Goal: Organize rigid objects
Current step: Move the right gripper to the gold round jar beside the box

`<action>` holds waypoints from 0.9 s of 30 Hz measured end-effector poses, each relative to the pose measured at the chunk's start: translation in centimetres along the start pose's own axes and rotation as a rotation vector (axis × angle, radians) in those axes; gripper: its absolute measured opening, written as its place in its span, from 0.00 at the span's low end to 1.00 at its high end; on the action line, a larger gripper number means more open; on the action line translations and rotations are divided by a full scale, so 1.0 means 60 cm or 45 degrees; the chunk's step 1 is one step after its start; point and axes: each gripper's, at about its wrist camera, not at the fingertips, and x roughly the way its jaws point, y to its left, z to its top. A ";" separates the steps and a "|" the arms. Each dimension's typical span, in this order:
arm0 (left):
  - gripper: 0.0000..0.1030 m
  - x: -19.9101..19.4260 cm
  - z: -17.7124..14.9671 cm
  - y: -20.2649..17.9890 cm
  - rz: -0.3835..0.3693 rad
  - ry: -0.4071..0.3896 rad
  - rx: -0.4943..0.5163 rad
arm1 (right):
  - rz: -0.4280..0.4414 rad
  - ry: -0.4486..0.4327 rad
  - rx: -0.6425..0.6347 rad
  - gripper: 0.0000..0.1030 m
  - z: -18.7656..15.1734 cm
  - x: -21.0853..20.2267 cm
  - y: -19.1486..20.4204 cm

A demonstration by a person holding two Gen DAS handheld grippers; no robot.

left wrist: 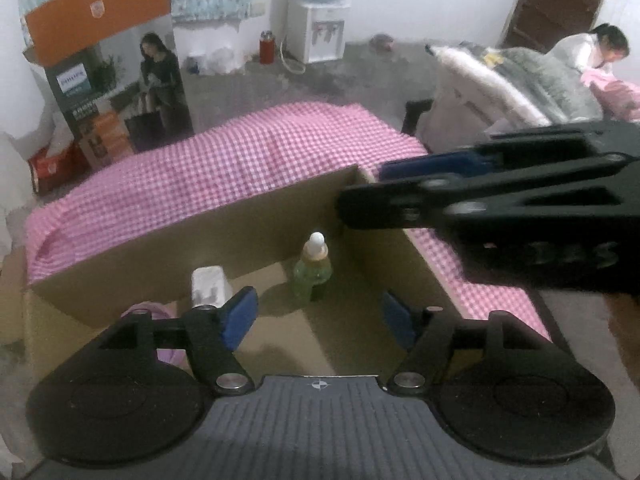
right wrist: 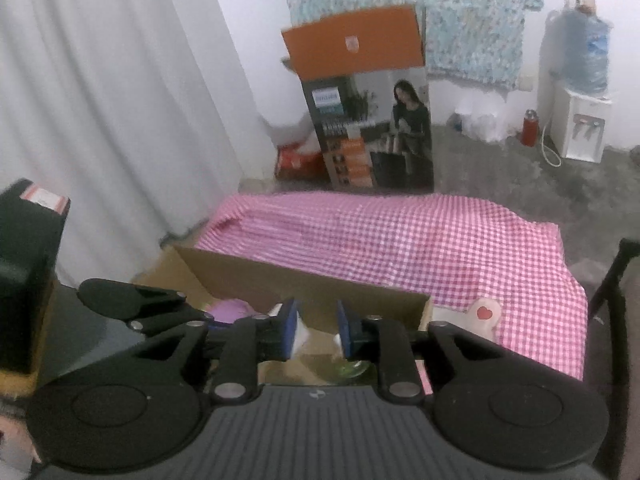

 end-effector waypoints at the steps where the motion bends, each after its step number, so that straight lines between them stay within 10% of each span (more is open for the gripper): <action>1: 0.71 -0.021 -0.009 0.001 -0.008 -0.017 0.004 | 0.008 -0.025 0.012 0.39 -0.006 -0.020 0.005; 3: 0.75 -0.062 -0.030 0.003 -0.021 -0.060 0.017 | 0.031 -0.090 0.026 0.58 -0.025 -0.065 0.017; 14: 0.92 -0.209 -0.234 0.005 0.064 -0.258 0.077 | 0.176 -0.060 0.154 0.60 -0.192 -0.155 0.098; 27: 0.88 -0.114 -0.386 0.000 0.117 -0.213 0.076 | 0.334 0.196 0.313 0.56 -0.288 -0.020 0.159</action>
